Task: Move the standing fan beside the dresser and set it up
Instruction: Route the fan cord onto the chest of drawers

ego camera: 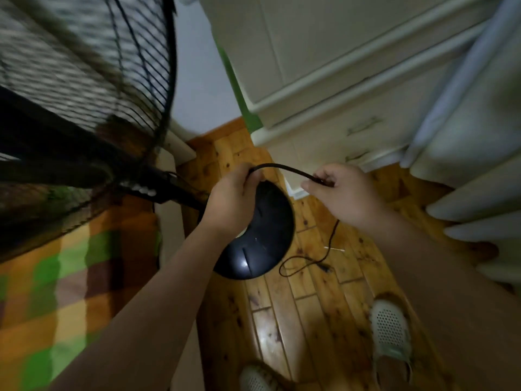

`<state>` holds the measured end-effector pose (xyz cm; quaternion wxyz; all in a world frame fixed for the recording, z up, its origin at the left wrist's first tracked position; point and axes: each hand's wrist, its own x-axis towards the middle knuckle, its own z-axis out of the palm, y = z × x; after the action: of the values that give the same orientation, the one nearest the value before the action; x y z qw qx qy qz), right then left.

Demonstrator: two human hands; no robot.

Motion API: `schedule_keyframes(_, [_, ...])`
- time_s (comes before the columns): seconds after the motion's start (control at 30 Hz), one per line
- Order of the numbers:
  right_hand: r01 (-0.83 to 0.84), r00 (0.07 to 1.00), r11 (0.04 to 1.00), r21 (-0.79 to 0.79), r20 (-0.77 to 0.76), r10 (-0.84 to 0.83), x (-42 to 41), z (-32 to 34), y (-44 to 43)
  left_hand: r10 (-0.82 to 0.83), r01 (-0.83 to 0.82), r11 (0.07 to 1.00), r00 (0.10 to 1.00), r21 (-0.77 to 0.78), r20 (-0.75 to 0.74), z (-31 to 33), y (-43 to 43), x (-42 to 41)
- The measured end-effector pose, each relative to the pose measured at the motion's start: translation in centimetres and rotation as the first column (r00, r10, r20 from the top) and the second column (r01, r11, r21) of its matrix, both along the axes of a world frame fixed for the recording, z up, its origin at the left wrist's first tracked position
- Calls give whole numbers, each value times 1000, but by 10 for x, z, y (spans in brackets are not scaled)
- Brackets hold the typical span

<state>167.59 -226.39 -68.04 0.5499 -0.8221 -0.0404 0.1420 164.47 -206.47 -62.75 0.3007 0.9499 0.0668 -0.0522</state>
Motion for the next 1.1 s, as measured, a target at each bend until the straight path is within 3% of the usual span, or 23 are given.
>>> schedule_keyframes(0.13, [9, 998, 997, -76, -60, -13, -17, 41, -25, 212, -215, 976, 976, -43, -51, 44, 1, -8])
schedule_keyframes(0.23, [-1, 993, 994, -106, -114, -11, -29, 75, -42, 350, -361, 932, 919, -31, -184, 64, 5, -14])
schedule_keyframes(0.37, [59, 994, 996, -61, -85, -64, -34, 139, -54, 215, -193, 976, 911, 98, -352, 92, -6, -26])
schedule_keyframes(0.53, [40, 998, 999, -26, -44, -41, -29, 213, -46, 33, -44, 998, 974, -44, -222, 148, -47, -28])
schedule_keyframes(0.77, [-54, 998, 996, -75, -24, 52, -15, 287, -37, -125, 128, 986, 992, -105, 33, 233, -91, -17])
schedule_keyframes(0.87, [-88, 996, 992, -92, -20, 86, -11, 311, -45, -74, 79, 992, 996, -95, 49, 257, -99, -15])
schedule_keyframes(1.1, [-112, 993, 976, -189, -41, 107, 4, 354, -82, 239, -240, 939, 970, -244, -37, 295, -108, 4])
